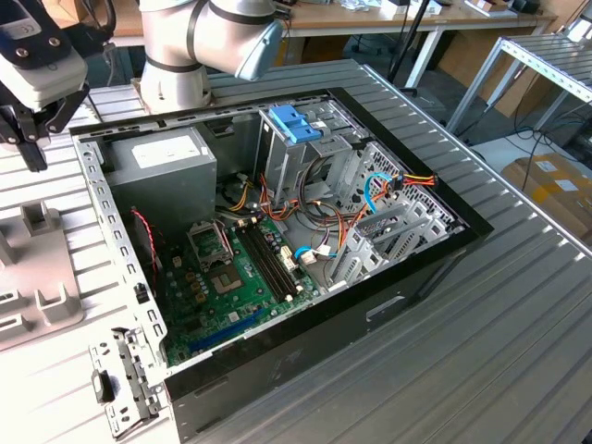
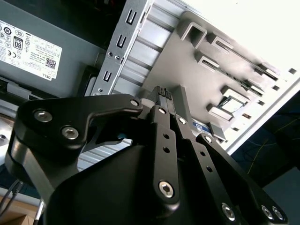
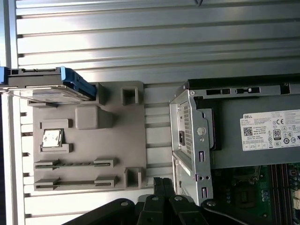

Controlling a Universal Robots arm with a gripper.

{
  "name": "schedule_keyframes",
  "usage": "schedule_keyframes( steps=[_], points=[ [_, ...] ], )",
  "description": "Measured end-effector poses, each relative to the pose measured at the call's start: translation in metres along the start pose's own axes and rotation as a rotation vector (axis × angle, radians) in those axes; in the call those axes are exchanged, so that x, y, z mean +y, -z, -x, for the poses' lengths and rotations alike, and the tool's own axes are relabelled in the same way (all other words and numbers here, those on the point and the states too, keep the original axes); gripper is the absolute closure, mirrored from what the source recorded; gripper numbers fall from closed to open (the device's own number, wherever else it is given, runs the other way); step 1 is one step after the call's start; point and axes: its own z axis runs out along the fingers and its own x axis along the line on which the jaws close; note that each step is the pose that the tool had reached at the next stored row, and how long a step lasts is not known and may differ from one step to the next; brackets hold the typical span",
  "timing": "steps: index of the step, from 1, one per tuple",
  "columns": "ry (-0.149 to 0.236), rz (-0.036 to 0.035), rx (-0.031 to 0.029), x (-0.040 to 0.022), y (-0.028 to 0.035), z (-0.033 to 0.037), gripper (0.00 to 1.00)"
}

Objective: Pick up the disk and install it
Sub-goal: 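Reach for the disk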

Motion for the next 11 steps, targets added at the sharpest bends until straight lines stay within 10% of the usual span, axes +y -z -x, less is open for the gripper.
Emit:
schedule_keyframes(
  steps=[11],
  points=[
    [0.0,0.0,0.0,-0.0007,-0.0001,-0.0086,0.89]
  ],
)
